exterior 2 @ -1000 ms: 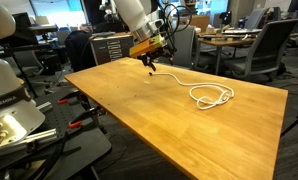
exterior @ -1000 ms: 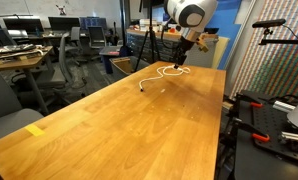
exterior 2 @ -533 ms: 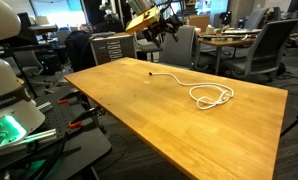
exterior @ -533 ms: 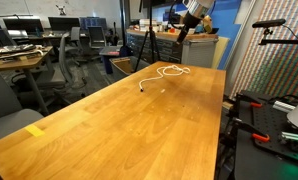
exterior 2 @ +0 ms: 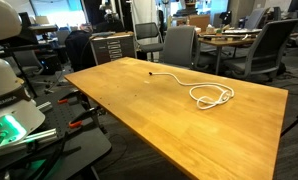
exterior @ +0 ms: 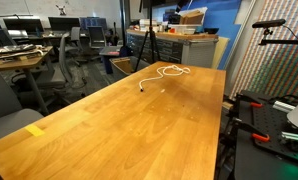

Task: Pick the rope on the table

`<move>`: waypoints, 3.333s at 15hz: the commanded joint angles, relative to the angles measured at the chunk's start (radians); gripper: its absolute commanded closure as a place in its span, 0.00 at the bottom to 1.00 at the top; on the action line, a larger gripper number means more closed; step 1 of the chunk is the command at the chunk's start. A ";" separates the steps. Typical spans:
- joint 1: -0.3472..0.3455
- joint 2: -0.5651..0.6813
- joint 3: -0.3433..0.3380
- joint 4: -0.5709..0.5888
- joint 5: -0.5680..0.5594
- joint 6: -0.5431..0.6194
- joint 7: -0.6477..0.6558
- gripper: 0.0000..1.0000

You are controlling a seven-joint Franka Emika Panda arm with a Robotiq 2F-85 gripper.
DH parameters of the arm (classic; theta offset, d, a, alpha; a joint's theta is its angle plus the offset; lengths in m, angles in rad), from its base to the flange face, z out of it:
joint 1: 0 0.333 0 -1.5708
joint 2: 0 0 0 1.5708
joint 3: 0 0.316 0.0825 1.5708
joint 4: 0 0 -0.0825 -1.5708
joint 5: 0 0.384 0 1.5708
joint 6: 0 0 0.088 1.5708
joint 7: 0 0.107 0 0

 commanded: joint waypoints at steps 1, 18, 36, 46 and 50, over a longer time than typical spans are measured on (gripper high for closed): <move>0.022 -0.049 -0.049 0.014 0.060 -0.032 -0.027 0.00; 0.431 0.209 -0.542 0.007 0.463 0.186 -0.050 0.00; 0.615 0.326 -0.644 0.115 0.488 0.194 0.208 0.00; 1.011 0.440 -0.901 0.342 0.565 0.211 0.559 0.00; 1.028 0.417 -0.907 0.284 0.522 0.166 0.586 0.00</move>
